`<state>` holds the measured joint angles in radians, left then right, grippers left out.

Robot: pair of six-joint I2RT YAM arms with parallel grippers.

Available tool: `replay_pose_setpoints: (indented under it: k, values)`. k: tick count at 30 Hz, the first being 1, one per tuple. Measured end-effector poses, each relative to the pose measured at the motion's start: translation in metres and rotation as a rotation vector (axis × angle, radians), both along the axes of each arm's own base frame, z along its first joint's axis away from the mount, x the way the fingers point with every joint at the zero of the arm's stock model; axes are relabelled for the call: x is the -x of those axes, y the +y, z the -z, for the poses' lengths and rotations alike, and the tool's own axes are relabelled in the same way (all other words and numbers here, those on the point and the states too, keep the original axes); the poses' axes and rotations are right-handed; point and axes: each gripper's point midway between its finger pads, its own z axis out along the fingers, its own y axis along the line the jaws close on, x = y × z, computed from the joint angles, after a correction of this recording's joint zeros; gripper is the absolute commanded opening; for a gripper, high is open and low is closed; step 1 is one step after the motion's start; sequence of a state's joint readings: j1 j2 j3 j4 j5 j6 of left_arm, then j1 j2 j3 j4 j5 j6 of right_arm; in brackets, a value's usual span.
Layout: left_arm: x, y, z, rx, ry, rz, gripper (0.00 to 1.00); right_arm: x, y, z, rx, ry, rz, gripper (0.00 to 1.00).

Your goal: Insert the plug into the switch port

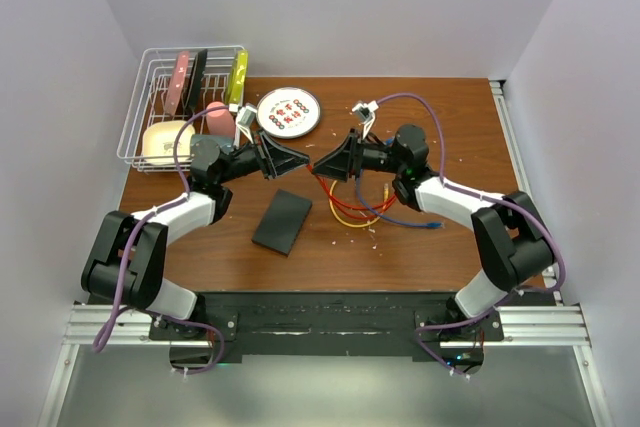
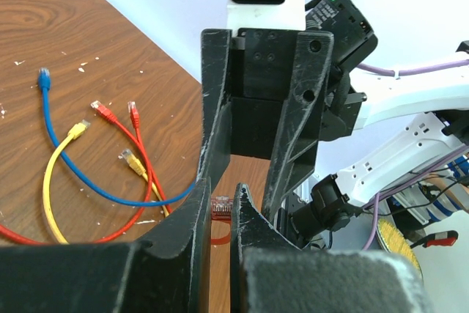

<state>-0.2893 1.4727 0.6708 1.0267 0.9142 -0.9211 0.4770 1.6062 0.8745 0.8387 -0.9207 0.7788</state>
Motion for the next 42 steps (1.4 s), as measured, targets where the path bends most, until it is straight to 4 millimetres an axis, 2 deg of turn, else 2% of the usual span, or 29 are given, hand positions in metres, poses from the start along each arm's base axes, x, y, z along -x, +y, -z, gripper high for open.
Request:
replay_pose_setpoints:
  k: [5, 9, 12, 15, 20, 24, 28, 30, 31, 32, 34, 37, 38, 42]
  values:
    - [0.000, 0.000, 0.000, -0.001, 0.002, 0.001, 0.00, -0.001, 0.002, 0.008, 0.001, 0.031, -0.014, 0.46]
    - [0.001, 0.000, 0.000, -0.001, 0.001, 0.002, 0.00, -0.002, 0.003, 0.007, -0.011, 0.039, -0.016, 0.43]
    - [0.001, 0.000, 0.000, -0.001, 0.001, 0.003, 0.00, -0.001, 0.004, 0.003, -0.029, 0.037, -0.020, 0.35]
    - [0.001, 0.000, 0.000, -0.001, 0.001, 0.003, 0.00, -0.001, 0.005, -0.001, -0.052, 0.036, -0.028, 0.34]
    - [0.001, 0.000, 0.000, -0.002, 0.002, 0.004, 0.00, 0.001, 0.010, 0.010, -0.061, 0.088, -0.063, 0.33]
    - [0.001, 0.000, 0.002, -0.007, 0.005, 0.003, 0.00, 0.003, 0.011, 0.010, -0.068, 0.097, -0.075, 0.23]
    - [0.001, 0.000, 0.002, -0.010, -0.001, 0.002, 0.00, 0.005, 0.011, 0.008, -0.075, 0.098, -0.083, 0.23]
    - [0.002, 0.000, 0.001, -0.012, -0.004, 0.004, 0.00, 0.006, 0.010, 0.008, -0.078, 0.098, -0.085, 0.15]
    - [0.002, 0.000, 0.001, -0.013, -0.006, 0.005, 0.00, 0.006, 0.010, 0.008, -0.079, 0.099, -0.086, 0.04]
    - [0.002, 0.000, 0.001, -0.015, -0.005, 0.006, 0.00, 0.007, 0.010, 0.008, -0.080, 0.101, -0.087, 0.00]
    - [0.003, 0.000, 0.001, -0.015, -0.004, 0.005, 0.00, 0.007, 0.010, 0.007, -0.084, 0.103, -0.090, 0.00]
    - [0.004, 0.000, 0.000, -0.016, -0.003, 0.005, 0.13, 0.008, 0.010, 0.007, -0.085, 0.103, -0.092, 0.00]
    - [0.004, 0.000, 0.000, -0.018, -0.003, 0.005, 0.23, 0.008, 0.010, 0.007, -0.084, 0.103, -0.092, 0.00]
    - [0.003, 0.001, 0.002, -0.033, -0.010, -0.009, 0.45, 0.008, 0.009, 0.010, -0.057, 0.097, -0.081, 0.00]
